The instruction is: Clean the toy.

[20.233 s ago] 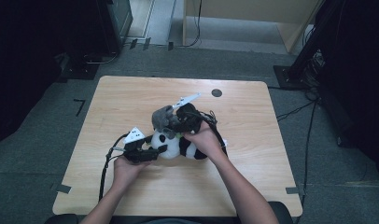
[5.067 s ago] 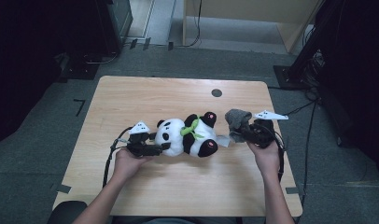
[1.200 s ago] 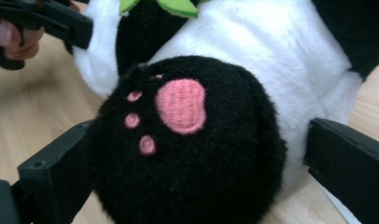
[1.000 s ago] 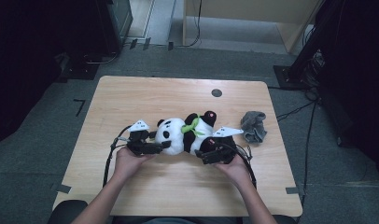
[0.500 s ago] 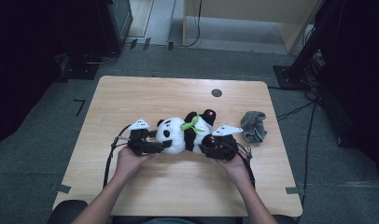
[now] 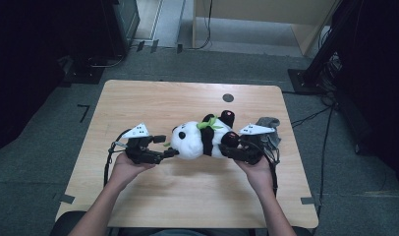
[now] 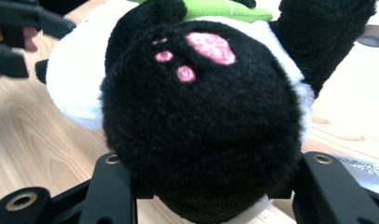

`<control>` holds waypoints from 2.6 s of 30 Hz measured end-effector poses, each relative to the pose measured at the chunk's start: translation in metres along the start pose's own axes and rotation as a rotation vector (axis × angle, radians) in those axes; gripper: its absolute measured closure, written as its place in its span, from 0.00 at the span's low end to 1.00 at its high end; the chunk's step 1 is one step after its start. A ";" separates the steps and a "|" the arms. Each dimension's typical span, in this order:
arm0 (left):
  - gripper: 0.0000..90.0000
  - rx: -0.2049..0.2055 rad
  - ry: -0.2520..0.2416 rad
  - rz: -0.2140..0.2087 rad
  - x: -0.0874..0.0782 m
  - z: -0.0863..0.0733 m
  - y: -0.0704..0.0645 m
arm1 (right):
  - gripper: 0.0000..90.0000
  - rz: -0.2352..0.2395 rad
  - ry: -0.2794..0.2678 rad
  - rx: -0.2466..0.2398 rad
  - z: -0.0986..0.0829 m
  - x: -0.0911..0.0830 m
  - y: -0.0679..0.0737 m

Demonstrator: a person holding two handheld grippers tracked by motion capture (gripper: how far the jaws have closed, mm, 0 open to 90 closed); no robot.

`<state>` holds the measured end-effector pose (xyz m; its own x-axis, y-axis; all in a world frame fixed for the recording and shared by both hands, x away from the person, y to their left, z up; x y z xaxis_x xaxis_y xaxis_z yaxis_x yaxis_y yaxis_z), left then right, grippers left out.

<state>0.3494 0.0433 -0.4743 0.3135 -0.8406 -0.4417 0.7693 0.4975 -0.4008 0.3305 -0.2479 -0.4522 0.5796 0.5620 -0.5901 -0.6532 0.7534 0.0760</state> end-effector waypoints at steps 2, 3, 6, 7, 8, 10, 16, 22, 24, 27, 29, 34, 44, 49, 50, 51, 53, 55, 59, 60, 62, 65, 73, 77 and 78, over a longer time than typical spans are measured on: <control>0.25 0.021 0.000 -0.007 0.000 -0.001 -0.003 | 0.56 0.018 -0.018 0.033 0.006 -0.008 0.000; 0.25 0.027 -0.004 -0.016 0.001 -0.001 -0.004 | 0.56 0.018 -0.018 0.033 0.006 -0.008 0.000; 0.18 0.043 -0.047 -0.044 0.002 0.002 -0.008 | 0.56 0.074 -0.038 0.060 0.011 -0.011 0.005; 0.13 0.051 -0.061 -0.049 0.003 0.003 -0.010 | 0.56 0.105 -0.044 0.065 0.014 -0.011 0.011; 0.11 0.050 -0.055 -0.033 0.005 0.002 -0.009 | 0.56 0.105 -0.045 0.061 0.015 -0.011 0.013; 0.09 0.047 -0.028 -0.017 0.008 0.000 -0.007 | 0.56 0.113 -0.038 0.056 0.018 -0.010 0.017; 0.03 0.051 -0.031 0.029 0.018 -0.002 -0.004 | 0.56 0.128 -0.013 0.071 0.019 -0.006 0.024; 0.24 0.034 -0.020 0.081 0.023 -0.006 -0.004 | 0.56 0.105 0.007 0.062 0.018 -0.004 0.025; 0.34 0.012 -0.003 0.094 0.022 -0.006 -0.004 | 0.56 0.101 0.015 0.058 0.017 -0.003 0.024; 0.44 -0.013 0.024 0.089 0.021 -0.006 -0.005 | 0.55 0.095 0.023 0.046 0.016 -0.002 0.025; 0.50 -0.047 0.044 0.065 0.020 -0.007 -0.004 | 0.51 0.082 0.026 0.030 0.016 -0.001 0.024; 0.59 -0.068 0.039 0.073 0.013 -0.002 -0.003 | 0.35 0.097 0.011 0.013 0.013 0.003 0.020; 0.62 -0.109 -0.012 0.054 -0.008 0.010 0.001 | 0.16 0.149 -0.146 -0.160 0.004 0.004 0.018; 0.61 -0.140 -0.011 -0.008 -0.014 0.015 -0.004 | 0.00 0.194 -0.141 -0.187 -0.004 0.007 0.021; 0.61 -0.140 -0.011 -0.008 -0.014 0.015 -0.004 | 0.00 0.194 -0.141 -0.187 -0.004 0.007 0.021; 0.61 -0.147 0.009 -0.018 -0.012 0.015 -0.008 | 0.00 0.184 -0.163 -0.213 -0.002 0.008 0.024; 0.61 -0.155 0.018 -0.024 -0.011 0.015 -0.010 | 0.00 0.160 -0.160 -0.226 -0.001 0.008 0.025; 0.61 -0.170 0.034 -0.032 -0.009 0.014 -0.011 | 0.00 0.119 -0.144 -0.240 -0.001 0.010 0.026; 0.60 -0.193 0.048 -0.033 -0.007 0.013 -0.011 | 0.01 0.113 -0.107 -0.233 -0.003 0.017 0.026; 0.59 -0.193 0.050 -0.028 -0.006 0.013 -0.011 | 0.04 0.095 -0.091 -0.251 -0.005 0.018 0.027; 0.57 -0.184 0.049 -0.017 -0.004 0.012 -0.011 | 0.13 0.063 -0.077 -0.281 -0.006 0.020 0.026; 0.52 -0.169 0.048 -0.011 -0.002 0.011 -0.012 | 0.30 0.063 -0.078 -0.259 -0.006 0.018 0.023; 0.29 -0.099 -0.013 0.018 0.000 0.010 -0.008 | 0.42 0.066 -0.064 -0.173 -0.003 0.013 0.016; 0.27 -0.035 -0.043 0.028 -0.005 0.010 -0.006 | 0.45 0.073 -0.065 -0.133 -0.001 0.010 0.012; 0.29 -0.014 -0.043 0.029 -0.006 0.009 -0.006 | 0.46 0.070 -0.065 -0.121 -0.001 0.008 0.010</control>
<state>0.3479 0.0437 -0.4623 0.3595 -0.8343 -0.4179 0.7522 0.5241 -0.3994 0.3284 -0.2362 -0.4571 0.5584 0.6354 -0.5334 -0.7446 0.6673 0.0154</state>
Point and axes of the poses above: each handheld gripper's, and its own axes: x roughly forward along the jaws, z roughly out of its top, y roughly to its left, the point moved 5 cm from there along x, roughly forward along the jaws, and after that the axes turned 9 degrees about -x, right-handed, at the moved point
